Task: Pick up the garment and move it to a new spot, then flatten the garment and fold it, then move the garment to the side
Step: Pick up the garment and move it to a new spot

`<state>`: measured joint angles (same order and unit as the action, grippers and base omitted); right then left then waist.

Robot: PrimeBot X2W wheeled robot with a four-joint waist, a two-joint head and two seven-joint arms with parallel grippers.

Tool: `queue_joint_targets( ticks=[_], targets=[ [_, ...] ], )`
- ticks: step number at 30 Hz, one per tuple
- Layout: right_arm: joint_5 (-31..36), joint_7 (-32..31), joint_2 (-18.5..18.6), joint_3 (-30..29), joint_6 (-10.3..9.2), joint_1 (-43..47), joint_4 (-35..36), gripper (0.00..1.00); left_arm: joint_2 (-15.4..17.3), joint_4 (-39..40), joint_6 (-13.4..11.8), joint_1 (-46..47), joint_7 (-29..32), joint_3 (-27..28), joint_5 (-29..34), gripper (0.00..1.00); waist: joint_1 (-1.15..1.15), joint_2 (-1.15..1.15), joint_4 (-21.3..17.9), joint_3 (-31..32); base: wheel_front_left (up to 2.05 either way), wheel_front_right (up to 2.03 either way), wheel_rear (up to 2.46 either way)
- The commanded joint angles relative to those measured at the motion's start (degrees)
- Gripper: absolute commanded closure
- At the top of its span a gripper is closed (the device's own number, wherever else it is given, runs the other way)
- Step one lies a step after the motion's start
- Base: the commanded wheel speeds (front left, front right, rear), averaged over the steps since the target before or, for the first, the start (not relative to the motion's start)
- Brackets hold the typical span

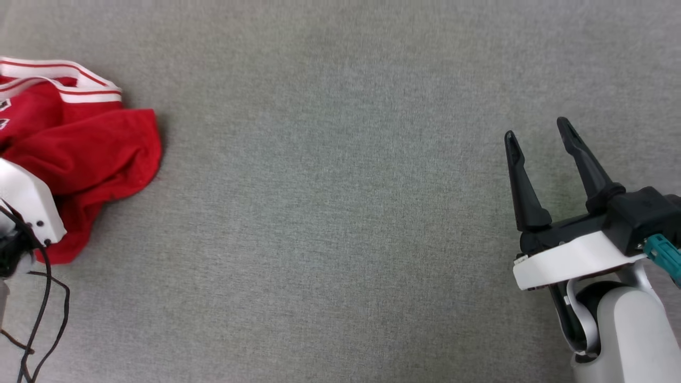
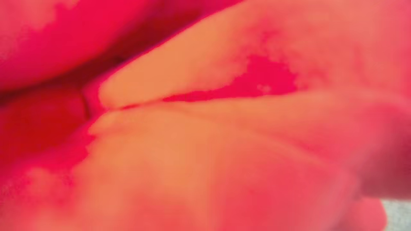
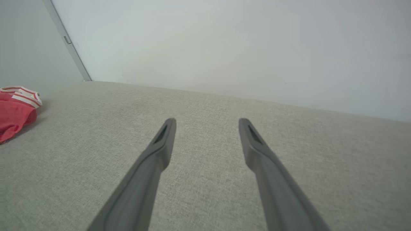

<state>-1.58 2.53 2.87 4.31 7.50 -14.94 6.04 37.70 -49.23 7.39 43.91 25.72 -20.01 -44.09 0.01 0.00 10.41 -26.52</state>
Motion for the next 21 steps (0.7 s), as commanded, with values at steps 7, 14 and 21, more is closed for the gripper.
queue_joint_targets(
  ticks=[7,14,21],
  targets=[
    [-1.2,1.09,0.02,-0.88,-0.02,2.85,-1.62,0.0,-0.26,-0.45,-1.21,1.89,-13.97,-0.97,4.73,1.0,-0.01,0.0,1.01,8.09,0.0,0.0,0.0],
    [-2.4,0.69,0.01,-2.43,-0.03,6.97,-1.84,0.0,-3.2,4.66,-2.3,3.28,-29.04,-1.81,8.19,1.0,-0.01,0.0,1.2,16.21,0.0,0.0,0.0],
    [-3.83,0.53,0.0,-2.81,-0.02,10.61,-2.21,0.0,-7.86,11.72,-3.74,-0.34,-35.66,-2.31,7.77,1.0,-0.01,0.0,-2.14,22.23,0.0,0.0,0.0]
  ],
)
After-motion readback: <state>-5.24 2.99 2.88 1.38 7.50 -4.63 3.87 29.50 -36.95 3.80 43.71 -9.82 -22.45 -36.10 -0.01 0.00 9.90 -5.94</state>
